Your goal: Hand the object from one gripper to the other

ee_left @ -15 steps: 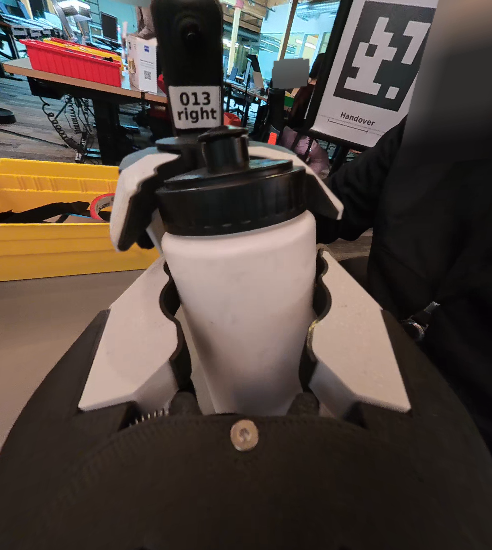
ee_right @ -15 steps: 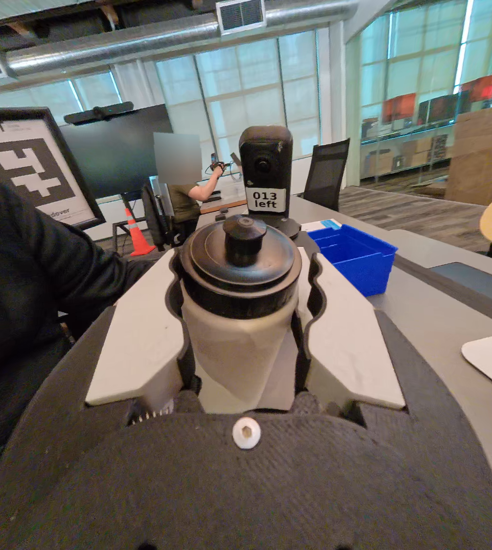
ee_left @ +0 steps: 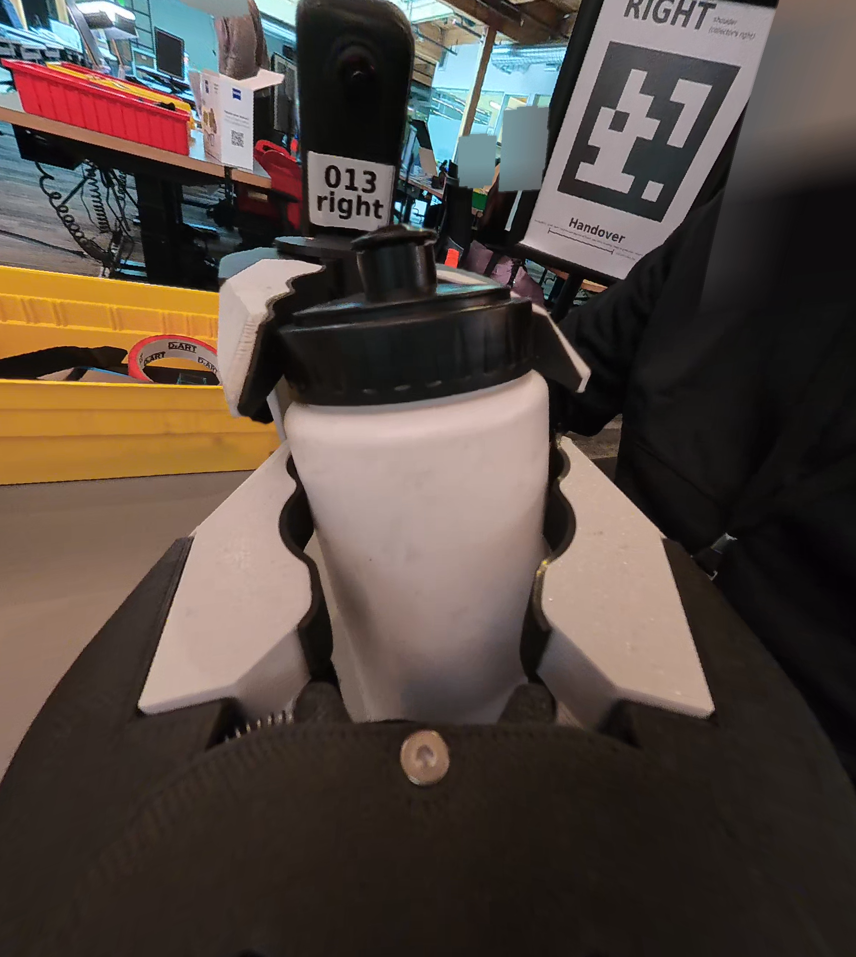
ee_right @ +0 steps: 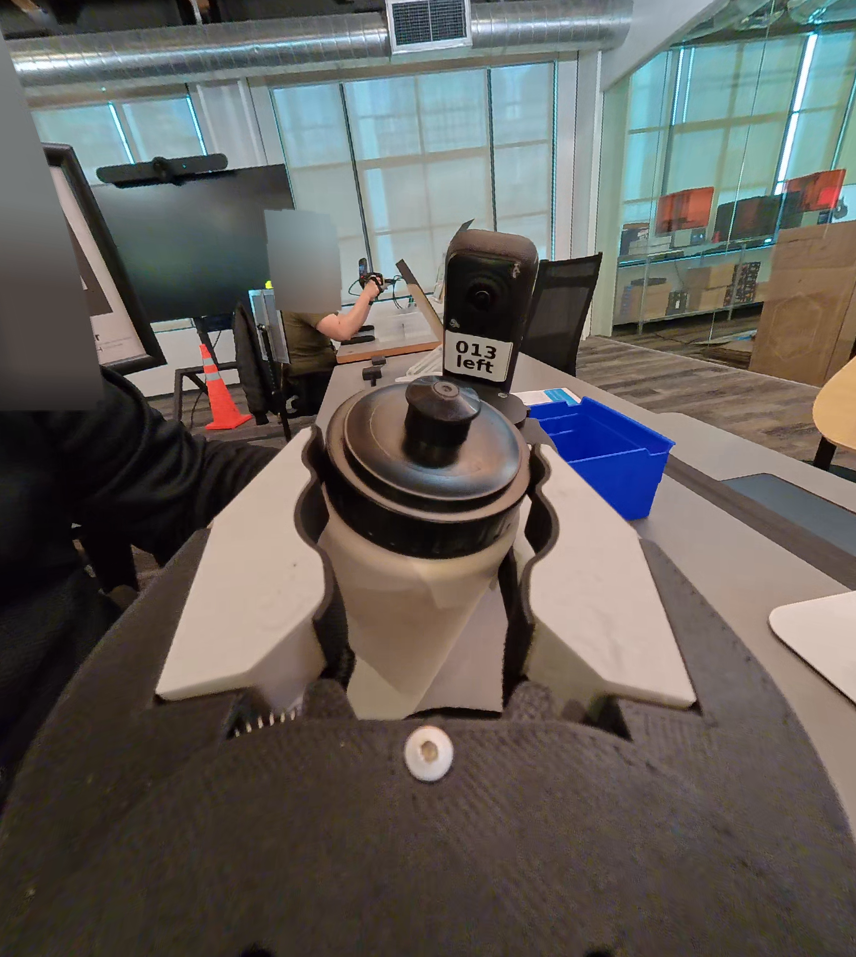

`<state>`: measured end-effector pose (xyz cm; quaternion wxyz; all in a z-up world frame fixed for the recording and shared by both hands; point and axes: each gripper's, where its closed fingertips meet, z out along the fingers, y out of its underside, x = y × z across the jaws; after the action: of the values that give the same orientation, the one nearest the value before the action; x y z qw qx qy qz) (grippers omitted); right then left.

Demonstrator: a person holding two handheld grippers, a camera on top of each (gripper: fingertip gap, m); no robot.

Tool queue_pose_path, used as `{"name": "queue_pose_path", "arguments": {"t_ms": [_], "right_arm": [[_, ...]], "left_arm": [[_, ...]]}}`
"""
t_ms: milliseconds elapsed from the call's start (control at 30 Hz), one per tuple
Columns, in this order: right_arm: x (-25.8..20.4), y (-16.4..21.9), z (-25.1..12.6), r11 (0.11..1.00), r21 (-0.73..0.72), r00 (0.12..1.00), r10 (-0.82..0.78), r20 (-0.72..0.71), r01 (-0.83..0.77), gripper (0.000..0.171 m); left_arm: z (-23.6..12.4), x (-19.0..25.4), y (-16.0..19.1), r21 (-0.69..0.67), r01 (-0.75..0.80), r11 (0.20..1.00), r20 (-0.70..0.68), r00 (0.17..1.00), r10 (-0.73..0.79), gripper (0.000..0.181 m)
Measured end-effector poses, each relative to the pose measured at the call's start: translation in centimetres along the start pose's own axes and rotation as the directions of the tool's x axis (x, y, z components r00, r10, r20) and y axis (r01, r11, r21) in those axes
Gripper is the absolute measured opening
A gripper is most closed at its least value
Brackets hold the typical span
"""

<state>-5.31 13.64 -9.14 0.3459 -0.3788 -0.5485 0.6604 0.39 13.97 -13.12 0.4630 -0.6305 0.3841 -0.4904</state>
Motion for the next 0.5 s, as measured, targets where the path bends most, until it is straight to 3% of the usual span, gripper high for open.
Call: {"name": "queue_pose_path", "arguments": {"t_ms": [67,167,333,500], "right_arm": [[0.0,0.1,-0.1,1.000,-0.008,1.000,-0.014,-0.010,0.014,0.075],[0.3,-0.2,-0.5,0.997,-0.019,0.996,-0.072,-0.057,0.071,0.076],[0.8,-0.1,-0.9,0.997,-0.020,0.993,-0.079,-0.085,0.078,0.075],[1.7,-0.5,-1.4,0.998,-0.001,0.990,-0.063,-0.123,0.063,0.075]], "left_arm": [[-0.1,-0.1,0.0,-0.013,-0.004,1.000,0.008,1.000,0.004,0.090],[-0.5,-1.8,0.7,-0.077,-0.012,0.997,0.125,0.992,0.021,0.099],[-0.5,-2.0,1.0,-0.111,-0.019,0.994,0.161,0.986,0.037,0.083],[-1.8,-3.4,0.6,-0.064,0.019,0.998,0.273,0.962,-0.001,0.095]]}}
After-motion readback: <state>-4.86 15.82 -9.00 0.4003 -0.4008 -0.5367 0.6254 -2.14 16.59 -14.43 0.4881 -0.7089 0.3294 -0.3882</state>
